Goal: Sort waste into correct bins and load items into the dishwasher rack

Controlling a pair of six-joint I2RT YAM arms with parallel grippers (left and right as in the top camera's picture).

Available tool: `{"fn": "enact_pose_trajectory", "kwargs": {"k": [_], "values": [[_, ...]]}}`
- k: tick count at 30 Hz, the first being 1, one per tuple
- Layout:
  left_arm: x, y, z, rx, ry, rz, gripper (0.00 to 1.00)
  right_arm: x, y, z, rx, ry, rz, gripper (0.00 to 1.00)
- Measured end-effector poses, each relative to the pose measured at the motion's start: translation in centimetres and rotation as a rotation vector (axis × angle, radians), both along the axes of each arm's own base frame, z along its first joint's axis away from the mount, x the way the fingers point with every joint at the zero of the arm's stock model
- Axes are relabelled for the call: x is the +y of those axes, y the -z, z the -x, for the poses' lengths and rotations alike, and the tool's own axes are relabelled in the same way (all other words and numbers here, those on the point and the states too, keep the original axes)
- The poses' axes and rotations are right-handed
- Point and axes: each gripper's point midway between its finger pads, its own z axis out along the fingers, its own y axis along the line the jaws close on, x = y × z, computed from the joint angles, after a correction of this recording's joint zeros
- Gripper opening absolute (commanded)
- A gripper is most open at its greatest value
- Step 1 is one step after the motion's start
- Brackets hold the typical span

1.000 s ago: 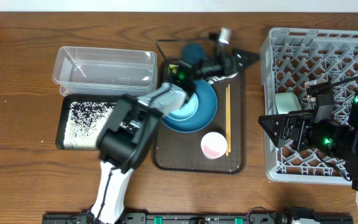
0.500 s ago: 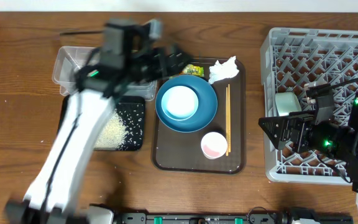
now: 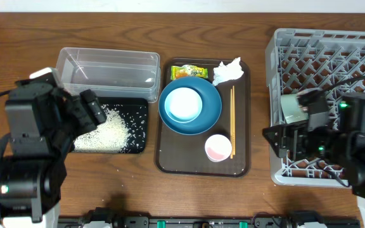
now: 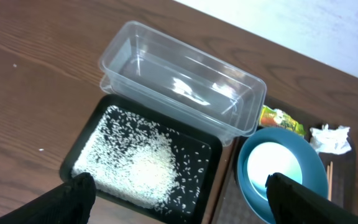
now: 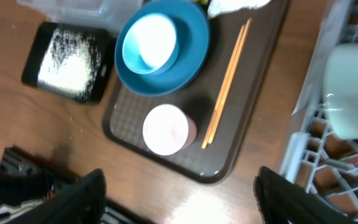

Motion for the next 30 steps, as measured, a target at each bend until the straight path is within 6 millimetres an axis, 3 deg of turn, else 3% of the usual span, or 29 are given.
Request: {"fn": "enact_pose_trajectory", "kwargs": {"k": [3,8,12,15,19,22,27,30], "values": [[0.2,-0.2,0.2,-0.007,-0.01,-0.009,0.9,1.3,1.7,0.2,0.052,-0.026,0.047,0.63],[0.4,-0.1,0.1,-0.003,-0.015,-0.018,0.9,3.9,5.9,-0.4,0.126,-0.061,0.116,0.42],[0.4,-0.1,0.1,-0.002,-0.017,-0.019,0.9,6.9,8.8,-1.4,0.151,-0.087,0.123,0.41],[0.4,-0.1,0.1,-0.003,-0.017,-0.019,0.9,9.5,11.7,-1.5,0.19,-0.136,0.151,0.35],[0.4,-0.1,0.1,-0.002,-0.017,-0.019,0.9,10.7,15.3,-1.3,0.268,-0.127,0.215,0.43],[0.4,-0.1,0.1,-0.002,-0.017,-0.019,0.9,10.8,15.4,-2.0,0.25,-0.1,0.214,0.46],[0.4,-0.1,0.1,-0.002,-0.017,-0.019,0.9,10.5,13.3,-2.2,0.185,-0.081,0.176,0.46],[0.4,-0.1,0.1,-0.003,-0.017,-0.019,0.9,9.0,11.5,-2.0,0.15,-0.041,0.16,0.47]]}}
